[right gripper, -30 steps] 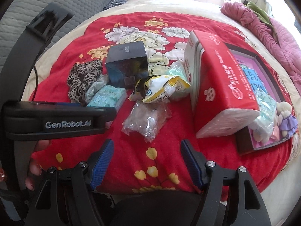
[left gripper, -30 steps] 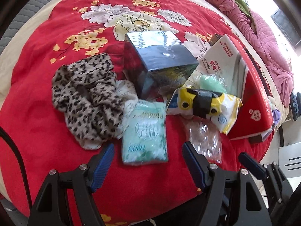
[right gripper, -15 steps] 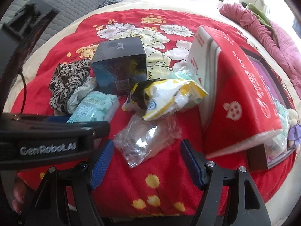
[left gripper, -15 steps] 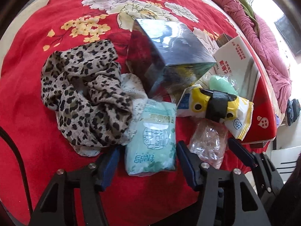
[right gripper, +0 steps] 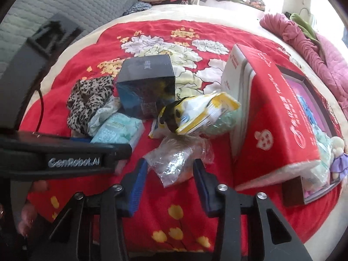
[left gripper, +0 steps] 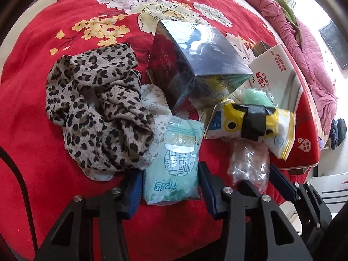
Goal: Organize soft objects
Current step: 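Grasp the light blue wipes pack with the left tool while the right grasps the clear plastic bag, then carry the blue wipes pack with the left tool while the right carries the plastic bag to the tray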
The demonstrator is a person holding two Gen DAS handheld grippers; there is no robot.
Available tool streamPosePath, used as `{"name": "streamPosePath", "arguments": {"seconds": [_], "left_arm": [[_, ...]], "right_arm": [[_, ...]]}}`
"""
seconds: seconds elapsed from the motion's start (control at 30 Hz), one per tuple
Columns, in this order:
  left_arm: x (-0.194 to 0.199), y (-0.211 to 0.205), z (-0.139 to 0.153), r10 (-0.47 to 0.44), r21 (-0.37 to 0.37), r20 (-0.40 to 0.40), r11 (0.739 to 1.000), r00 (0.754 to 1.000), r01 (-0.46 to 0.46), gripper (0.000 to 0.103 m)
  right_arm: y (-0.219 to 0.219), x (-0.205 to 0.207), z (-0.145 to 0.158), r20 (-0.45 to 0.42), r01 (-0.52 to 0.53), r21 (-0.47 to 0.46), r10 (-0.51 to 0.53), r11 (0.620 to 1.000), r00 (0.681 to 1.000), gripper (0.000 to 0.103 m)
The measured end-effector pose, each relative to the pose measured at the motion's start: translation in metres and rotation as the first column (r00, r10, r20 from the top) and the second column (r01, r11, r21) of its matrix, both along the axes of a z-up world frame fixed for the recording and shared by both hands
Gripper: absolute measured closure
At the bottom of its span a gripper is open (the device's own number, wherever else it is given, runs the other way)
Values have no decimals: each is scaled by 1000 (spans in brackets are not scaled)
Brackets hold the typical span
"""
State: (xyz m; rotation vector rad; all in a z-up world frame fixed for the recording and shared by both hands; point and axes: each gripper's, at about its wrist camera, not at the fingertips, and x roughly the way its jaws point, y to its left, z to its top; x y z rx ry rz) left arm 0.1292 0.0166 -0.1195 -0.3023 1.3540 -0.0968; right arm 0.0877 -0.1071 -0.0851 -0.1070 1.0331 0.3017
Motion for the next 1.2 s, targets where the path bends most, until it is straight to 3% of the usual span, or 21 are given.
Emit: {"name": "streamPosePath", "arguments": {"seconds": [0.13, 0.17, 0.33, 0.43, 0.47, 0.5, 0.7, 0.87, 1.07, 1.2], "left_arm": [[-5, -3, 3, 0, -7, -4, 1000, 1000, 0, 62], [-8, -2, 4, 1, -15, -4, 1000, 1000, -1, 62], [-31, 4, 12, -6, -64, 16, 998, 1000, 7, 62], [-40, 10, 15, 4, -65, 22, 998, 1000, -3, 62], [-42, 13, 16, 10, -68, 26, 998, 1000, -8, 62], [-43, 14, 18, 14, -70, 29, 997, 999, -12, 62], [-48, 19, 31, 8, -64, 65, 998, 998, -4, 62], [-56, 19, 39, -6, -100, 83, 995, 997, 14, 62], [-62, 29, 51, 10, -139, 100, 990, 995, 4, 62], [-66, 33, 62, 20, -125, 122, 992, 992, -5, 62]], "right_arm": [[-12, -3, 4, -19, 17, 63, -16, 998, 1000, 68], [-15, -4, 4, -26, 21, 80, -19, 997, 999, 75], [-21, -7, 3, -49, 38, 108, -33, 993, 998, 75], [-23, -5, 1, -67, 65, 116, -57, 991, 996, 64], [-23, -3, 1, -74, 76, 115, -68, 990, 995, 50], [-23, -1, -2, -90, 84, 128, -73, 988, 993, 43], [-13, 13, -16, -149, 148, 124, -129, 981, 980, 36], [-9, 17, -23, -144, 158, 143, -137, 977, 980, 40], [-23, 3, -7, -124, 151, 192, -129, 970, 984, 44], [-32, -15, 11, -100, 123, 220, -103, 968, 990, 44]]}}
